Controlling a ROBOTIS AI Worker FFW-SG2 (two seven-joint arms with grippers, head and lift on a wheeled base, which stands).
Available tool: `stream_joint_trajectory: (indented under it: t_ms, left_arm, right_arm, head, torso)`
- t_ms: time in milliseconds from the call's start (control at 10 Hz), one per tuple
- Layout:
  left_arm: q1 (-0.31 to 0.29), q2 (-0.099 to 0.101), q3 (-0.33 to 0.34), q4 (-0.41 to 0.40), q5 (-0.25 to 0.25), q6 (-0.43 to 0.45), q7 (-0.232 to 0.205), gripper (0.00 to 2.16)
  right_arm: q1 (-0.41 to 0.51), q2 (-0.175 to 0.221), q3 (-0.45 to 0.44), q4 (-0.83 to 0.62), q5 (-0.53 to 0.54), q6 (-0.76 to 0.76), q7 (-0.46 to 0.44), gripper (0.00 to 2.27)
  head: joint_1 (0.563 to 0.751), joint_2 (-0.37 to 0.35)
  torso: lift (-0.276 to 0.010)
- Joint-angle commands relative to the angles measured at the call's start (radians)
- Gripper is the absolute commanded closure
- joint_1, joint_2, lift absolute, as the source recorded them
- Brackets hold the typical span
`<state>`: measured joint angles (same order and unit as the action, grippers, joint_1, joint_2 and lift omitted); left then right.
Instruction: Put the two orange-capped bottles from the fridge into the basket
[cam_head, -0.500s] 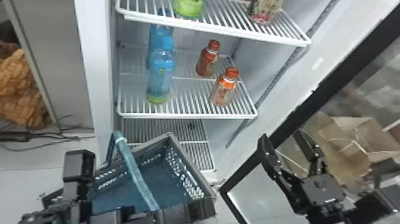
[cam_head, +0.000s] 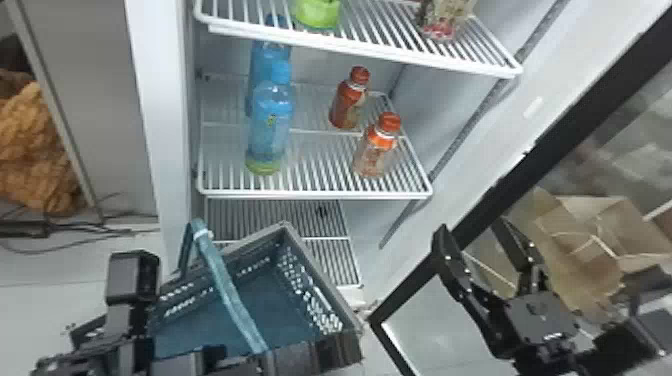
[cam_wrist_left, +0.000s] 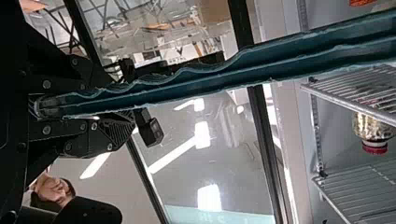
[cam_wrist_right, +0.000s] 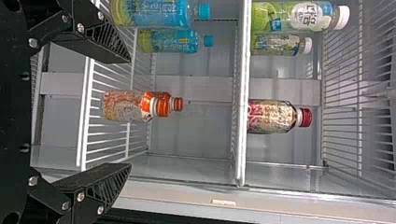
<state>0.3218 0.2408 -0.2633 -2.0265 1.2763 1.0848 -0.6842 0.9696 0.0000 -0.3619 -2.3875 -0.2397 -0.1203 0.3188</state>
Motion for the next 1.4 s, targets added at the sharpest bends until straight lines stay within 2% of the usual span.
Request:
stream_joint_trajectory:
  t_ms: [0,300,700,1300]
  left_arm:
    - [0.0,0.0,-0.002,-0.002,0.0,0.002,0.0,1.16]
    - [0.002,0.0,-0.002,0.0,0.002,-0.007,0.002,1.16]
    - [0.005,0.0,-0.002,0.0,0.01,-0.015,0.003,1.16]
    - [0.012,-0.003,0.004,0.0,0.016,-0.02,0.003,1.16]
  right_arm:
    - [-0.003,0.001,0.003,0.003,0.0,0.0,0.0,0.28]
    - [-0.012,-0.003,0.009,0.023,-0.006,0.002,-0.003,0.28]
    - [-0.098,-0.032,0.035,0.123,0.012,-0.005,-0.012,0.27]
    - [-0.39,-0.095,0.111,0.469,0.03,-0.15,-0.021,0.27]
  head:
    - [0.695,-0.35]
    - [0.695,-0.35]
    - [0.695,-0.35]
    - [0.695,-0.35]
  torso:
    - [-0.235]
    - [-0.235]
    - [-0.235]
    - [-0.235]
